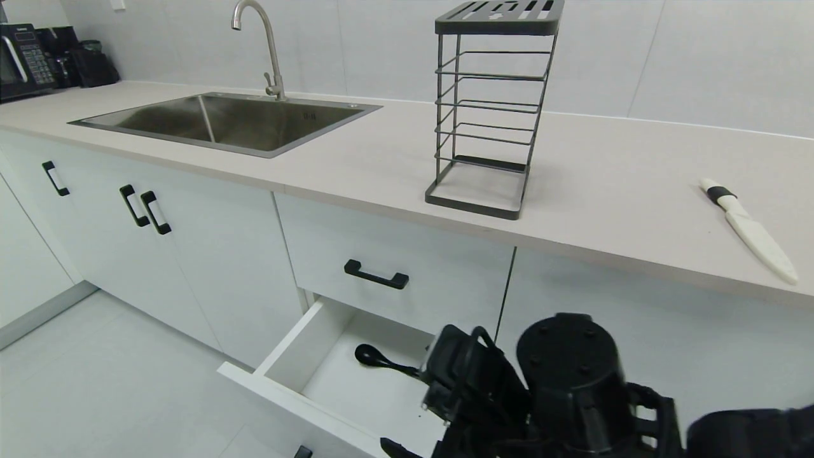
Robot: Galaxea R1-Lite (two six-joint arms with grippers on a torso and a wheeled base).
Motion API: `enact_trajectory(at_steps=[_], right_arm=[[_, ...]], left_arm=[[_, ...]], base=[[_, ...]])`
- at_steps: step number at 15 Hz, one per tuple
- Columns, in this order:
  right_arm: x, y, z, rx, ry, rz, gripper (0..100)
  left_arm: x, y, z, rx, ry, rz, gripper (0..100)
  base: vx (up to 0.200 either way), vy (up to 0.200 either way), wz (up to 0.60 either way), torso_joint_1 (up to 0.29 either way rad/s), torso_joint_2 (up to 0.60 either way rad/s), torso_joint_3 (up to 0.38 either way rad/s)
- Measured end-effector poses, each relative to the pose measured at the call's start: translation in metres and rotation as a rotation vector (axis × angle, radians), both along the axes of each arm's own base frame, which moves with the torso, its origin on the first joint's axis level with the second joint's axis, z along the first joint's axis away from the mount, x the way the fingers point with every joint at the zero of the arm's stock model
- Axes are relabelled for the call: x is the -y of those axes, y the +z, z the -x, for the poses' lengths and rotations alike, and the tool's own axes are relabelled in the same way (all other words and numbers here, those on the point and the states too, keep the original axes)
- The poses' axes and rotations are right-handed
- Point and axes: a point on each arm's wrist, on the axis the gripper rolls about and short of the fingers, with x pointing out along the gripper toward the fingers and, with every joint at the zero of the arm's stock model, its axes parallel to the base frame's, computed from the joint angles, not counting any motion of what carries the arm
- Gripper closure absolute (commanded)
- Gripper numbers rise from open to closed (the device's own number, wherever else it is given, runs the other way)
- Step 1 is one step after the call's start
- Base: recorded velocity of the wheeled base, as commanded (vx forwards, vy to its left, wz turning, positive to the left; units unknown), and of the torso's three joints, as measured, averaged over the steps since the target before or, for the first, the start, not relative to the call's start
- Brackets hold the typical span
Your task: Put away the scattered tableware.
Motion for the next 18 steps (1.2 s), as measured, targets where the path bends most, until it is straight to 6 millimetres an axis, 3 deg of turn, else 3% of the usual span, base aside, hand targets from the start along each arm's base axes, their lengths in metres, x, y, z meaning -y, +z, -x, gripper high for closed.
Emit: enact_trajectory(at_steps=[6,11,18], right_arm=[[0.086,0.018,0.039,0.018,-0.049,-0.038,0],[0.157,0.008,0.072,0.017,-0.152,-0.036,0],[0.214,0.003,0.107,0.054,-0.315,-0.076,0]], left_arm=[[0.0,0.0,0.0,0.0,0.0,0.0,0],[0.0,0.0,0.0,0.0,0.0,0.0,0],[0.0,0.0,0.0,0.0,-0.006,-0.001,0]], base=[[0.0,0.0,0.0,0.0,0.0,0.0],[0.0,0.0,0.0,0.0,0.0,0.0],[0.0,0.0,0.0,0.0,0.0,0.0]])
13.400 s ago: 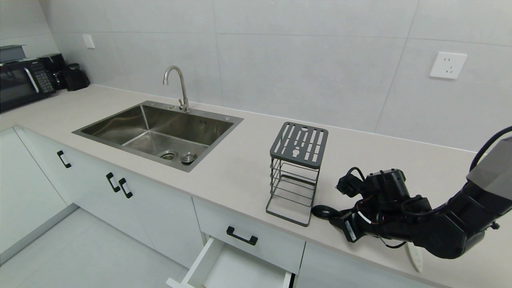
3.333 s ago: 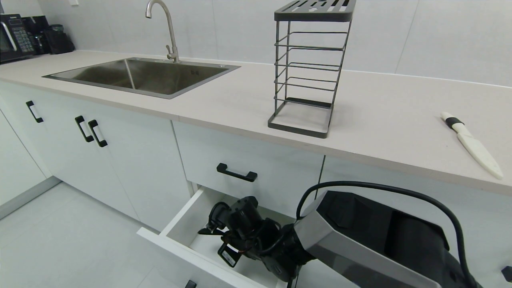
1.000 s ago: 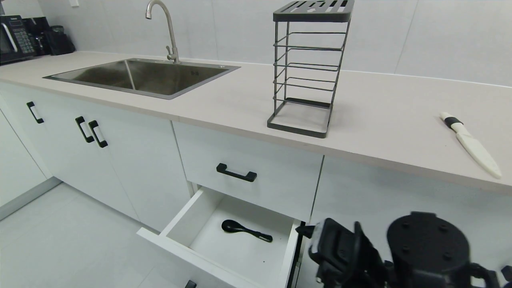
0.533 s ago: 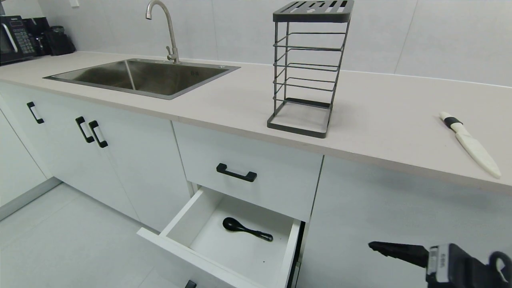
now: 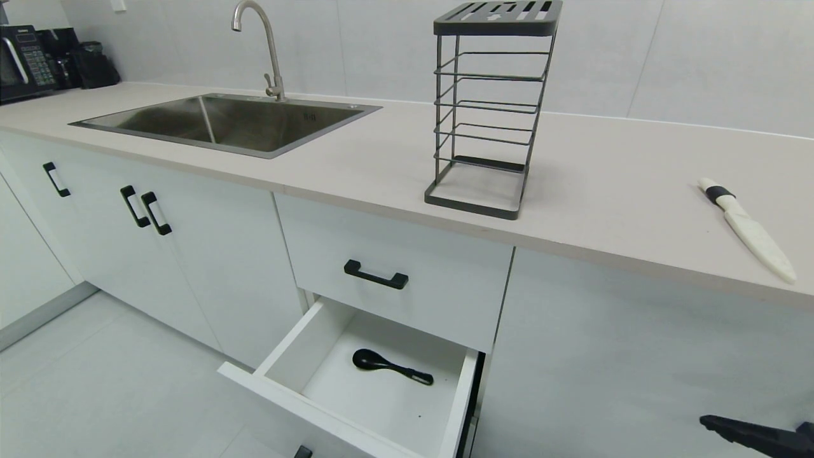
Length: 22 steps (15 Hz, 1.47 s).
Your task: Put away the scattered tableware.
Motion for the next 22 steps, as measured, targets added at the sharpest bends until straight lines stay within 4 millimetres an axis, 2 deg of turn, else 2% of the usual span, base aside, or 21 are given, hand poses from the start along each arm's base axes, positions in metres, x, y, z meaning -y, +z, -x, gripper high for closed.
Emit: enact_trajectory(at_steps=[3,7,10,14,16,18,22], right_arm=[[0.021,-0.004,0.019,0.059,-0.11,-0.037,0],[0.037,-0.011,0.04,0.17,-0.336,-0.055,0],[0.039,-0.02,0.052,0.211,-0.421,-0.043,0],[0.039,-0.02,0.062,0.316,-0.513,-0.067,0],[0.038,-0.021,0.066,0.335,-0.557,-0.118,0],[0.039,-0.025,0.069,0.301,-0.625,-0.27,0],[0.039,-0.029,0.071,0.303,-0.678,-0.31,0]], left_arm=[[0.0,0.0,0.0,0.0,0.002,0.0,0],[0.0,0.0,0.0,0.0,0.004,0.001,0],[0.0,0.0,0.0,0.0,0.005,0.001,0],[0.0,0.0,0.0,0.0,0.005,0.003,0],[0.0,0.0,0.0,-0.001,0.004,0.014,0],[0.0,0.0,0.0,0.003,0.008,0.014,0],[0.0,0.002,0.0,0.022,0.011,0.028,0]], base=[[0.0,0.0,0.0,0.0,0.0,0.0],[0.0,0.0,0.0,0.0,0.0,0.0],[0.0,0.0,0.0,0.0,0.0,0.0],[0.0,0.0,0.0,0.0,0.0,0.0],[0.0,0.0,0.0,0.0,0.0,0.0],[0.0,0.0,0.0,0.0,0.0,0.0],[0.0,0.0,0.0,0.0,0.0,0.0]])
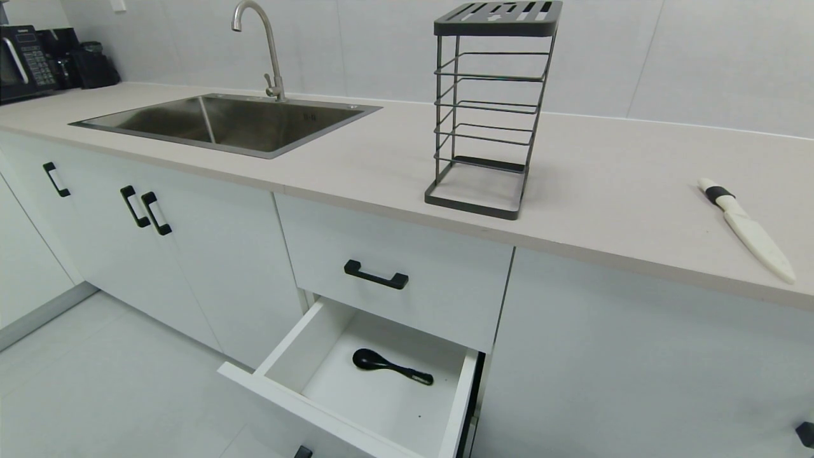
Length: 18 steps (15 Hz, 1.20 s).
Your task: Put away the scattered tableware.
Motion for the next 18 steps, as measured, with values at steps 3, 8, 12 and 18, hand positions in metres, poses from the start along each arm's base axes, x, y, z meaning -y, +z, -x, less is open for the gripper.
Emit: enact_trajectory(at_steps=[3,8,12,18], right_arm=[[0.0,0.0,0.0,0.003,0.0,0.0,0],[0.0,0.0,0.0,0.004,0.002,0.0,0],[0.0,0.0,0.0,0.004,0.002,0.0,0],[0.0,0.0,0.0,0.005,0.001,0.0,0]], left_arm=[[0.0,0.043,0.013,0.228,-0.005,0.058,0],[0.002,0.062,0.016,0.097,-0.114,0.063,0],[0.006,0.062,-0.007,-0.198,-0.276,0.085,0],[0.008,0.059,-0.043,-0.501,-0.347,0.124,0]], base=[[0.0,0.0,0.0,0.0,0.0,0.0],[0.0,0.0,0.0,0.0,0.0,0.0],[0.0,0.0,0.0,0.0,0.0,0.0],[0.0,0.0,0.0,0.0,0.0,0.0]])
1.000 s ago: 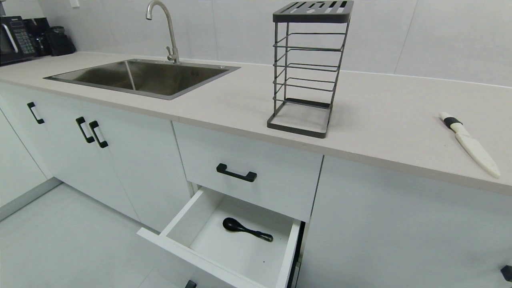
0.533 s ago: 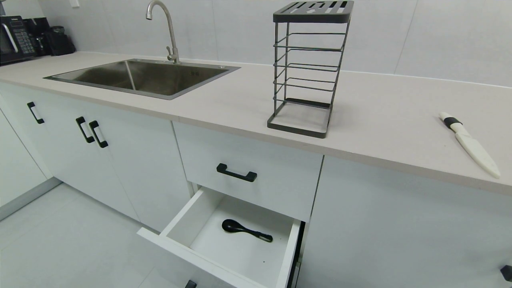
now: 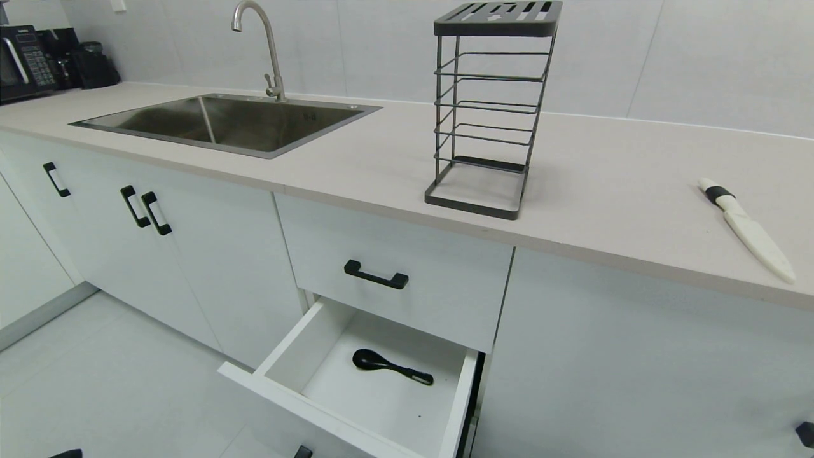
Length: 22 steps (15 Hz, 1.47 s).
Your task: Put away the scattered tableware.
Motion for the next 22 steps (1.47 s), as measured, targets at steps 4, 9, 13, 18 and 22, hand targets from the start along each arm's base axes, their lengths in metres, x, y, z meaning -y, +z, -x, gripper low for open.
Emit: enact_trajectory(at_steps=[4,9,13,18,22], right_arm=[[0.0,0.0,0.0,0.0,0.0,0.0,0],[0.0,0.0,0.0,-0.001,-0.001,0.0,0],[0.0,0.0,0.0,-0.001,0.0,0.0,0],[0.0,0.0,0.0,-0.001,-0.001,0.0,0],[0.0,0.0,0.0,0.0,-0.001,0.0,0]], left_arm=[[0.005,-0.006,-0.019,-0.155,-0.102,-0.017,0],[0.014,-0.011,-0.034,-0.267,-0.221,-0.046,0],[0.019,-0.019,-0.053,-0.384,-0.224,-0.078,0],[0.027,-0.033,-0.083,-0.432,-0.232,-0.235,0],[0.032,-0.047,-0.106,-0.471,-0.229,-0.304,0]], base=[[0.0,0.0,0.0,0.0,0.0,0.0],[0.0,0.0,0.0,0.0,0.0,0.0],[0.0,0.0,0.0,0.0,0.0,0.0],[0.0,0.0,0.0,0.0,0.0,0.0],[0.0,0.0,0.0,0.0,0.0,0.0]])
